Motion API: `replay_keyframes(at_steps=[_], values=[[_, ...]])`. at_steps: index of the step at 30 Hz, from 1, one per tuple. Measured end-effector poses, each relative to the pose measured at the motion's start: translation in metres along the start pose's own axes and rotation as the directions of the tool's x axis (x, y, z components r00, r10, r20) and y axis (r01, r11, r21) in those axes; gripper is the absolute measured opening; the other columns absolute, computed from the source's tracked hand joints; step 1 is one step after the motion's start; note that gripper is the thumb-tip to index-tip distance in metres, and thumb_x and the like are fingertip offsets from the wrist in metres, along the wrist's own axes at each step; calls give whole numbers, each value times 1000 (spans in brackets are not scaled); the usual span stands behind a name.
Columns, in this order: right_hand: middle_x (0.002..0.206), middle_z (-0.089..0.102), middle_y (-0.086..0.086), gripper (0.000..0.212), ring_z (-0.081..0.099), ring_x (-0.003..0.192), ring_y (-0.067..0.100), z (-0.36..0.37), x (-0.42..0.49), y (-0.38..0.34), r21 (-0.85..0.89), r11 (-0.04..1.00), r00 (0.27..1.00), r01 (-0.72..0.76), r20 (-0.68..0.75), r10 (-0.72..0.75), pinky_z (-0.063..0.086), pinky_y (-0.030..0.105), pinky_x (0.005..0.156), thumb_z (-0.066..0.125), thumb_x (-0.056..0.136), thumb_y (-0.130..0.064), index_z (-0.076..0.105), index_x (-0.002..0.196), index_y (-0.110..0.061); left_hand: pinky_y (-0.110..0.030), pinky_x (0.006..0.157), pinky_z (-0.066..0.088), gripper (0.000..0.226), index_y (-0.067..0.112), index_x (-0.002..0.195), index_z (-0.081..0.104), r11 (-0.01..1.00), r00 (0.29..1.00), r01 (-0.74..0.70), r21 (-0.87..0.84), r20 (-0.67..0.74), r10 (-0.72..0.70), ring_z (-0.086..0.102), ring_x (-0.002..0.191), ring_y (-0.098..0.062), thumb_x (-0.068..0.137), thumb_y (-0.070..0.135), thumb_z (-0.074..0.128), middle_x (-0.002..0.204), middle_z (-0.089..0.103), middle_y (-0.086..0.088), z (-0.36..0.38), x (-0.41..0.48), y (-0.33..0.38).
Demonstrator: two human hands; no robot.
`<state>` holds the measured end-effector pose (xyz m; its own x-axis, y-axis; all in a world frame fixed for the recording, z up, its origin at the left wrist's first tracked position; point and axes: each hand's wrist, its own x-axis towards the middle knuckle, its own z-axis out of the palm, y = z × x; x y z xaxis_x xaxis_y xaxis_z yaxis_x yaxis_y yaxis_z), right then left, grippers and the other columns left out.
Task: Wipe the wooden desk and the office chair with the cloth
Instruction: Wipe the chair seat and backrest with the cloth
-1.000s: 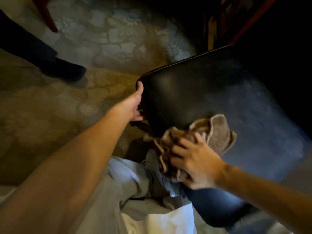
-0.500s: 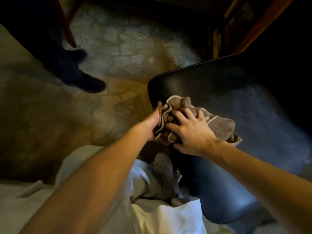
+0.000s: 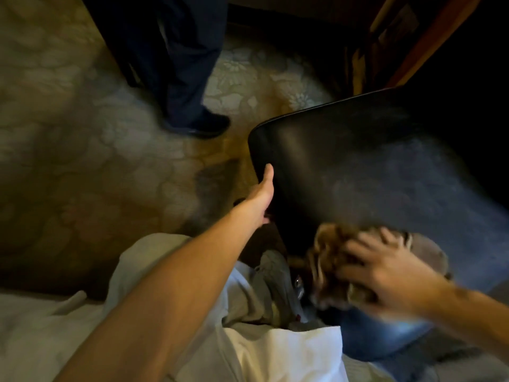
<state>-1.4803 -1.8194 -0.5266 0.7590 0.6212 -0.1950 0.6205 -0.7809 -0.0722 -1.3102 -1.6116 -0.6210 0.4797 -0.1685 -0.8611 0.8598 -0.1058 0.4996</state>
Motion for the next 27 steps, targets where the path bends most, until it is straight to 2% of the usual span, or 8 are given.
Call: replay_keyframes(at_steps=[3,6,10,13,18,22,24,27], values=[[110,56,9,48,50,104,35,-12,61,19,-27,974,970,-223,-103,220,47,53,77,54,76,-56,70,115,-32,-47,88,57,94,27,143,55,999,999,0,39,35,-1,63,119,-34,78,93,41,138,63,-6,6,-6,-6],[121,55,12,60,52,116,43,-9,98,22,-95,932,934,-349,51,355,46,63,85,61,67,-55,67,122,-35,-44,82,58,92,24,144,52,997,1000,-12,76,15,11,63,119,-34,82,90,39,138,62,-9,9,-5,-9],[116,56,9,56,54,111,39,10,48,-3,-152,985,983,-84,151,107,44,63,88,72,57,-56,70,109,-38,-52,108,47,92,21,155,36,992,998,-57,112,-30,60,52,134,-35,88,83,42,152,50,-9,9,2,-5],[110,60,-1,48,51,104,29,20,-22,-24,-14,994,971,108,217,-102,33,45,85,73,56,-55,66,101,-38,-52,109,44,83,20,156,33,989,996,-73,130,-49,80,47,139,-35,95,75,43,155,46,-9,10,7,-2],[105,56,-12,39,54,103,21,17,-65,-20,49,980,935,194,294,-200,34,44,86,68,59,-57,64,93,-39,-58,115,38,92,21,160,28,993,995,-71,94,-62,77,42,144,-38,91,78,46,160,40,-8,11,10,1],[105,59,5,36,50,98,30,-1,-26,14,3,999,998,-46,-47,47,43,47,80,57,76,-54,73,100,-33,-57,114,39,100,28,161,23,996,993,-84,-16,-84,83,42,143,-37,83,86,47,161,39,-7,16,1,-7],[105,56,16,45,50,98,37,-14,12,37,40,968,948,-248,-194,251,46,50,76,51,80,-50,72,110,-24,-62,115,35,112,34,162,16,997,994,-70,-44,-88,66,37,146,-39,71,93,44,165,31,-6,24,-1,-16],[127,50,20,67,47,119,45,-29,75,73,72,882,859,-465,-207,469,44,57,90,49,77,-55,58,137,-29,-65,117,29,124,40,161,9,994,995,-74,-79,-72,69,29,150,-39,57,96,43,169,20,-5,34,5,-30]])
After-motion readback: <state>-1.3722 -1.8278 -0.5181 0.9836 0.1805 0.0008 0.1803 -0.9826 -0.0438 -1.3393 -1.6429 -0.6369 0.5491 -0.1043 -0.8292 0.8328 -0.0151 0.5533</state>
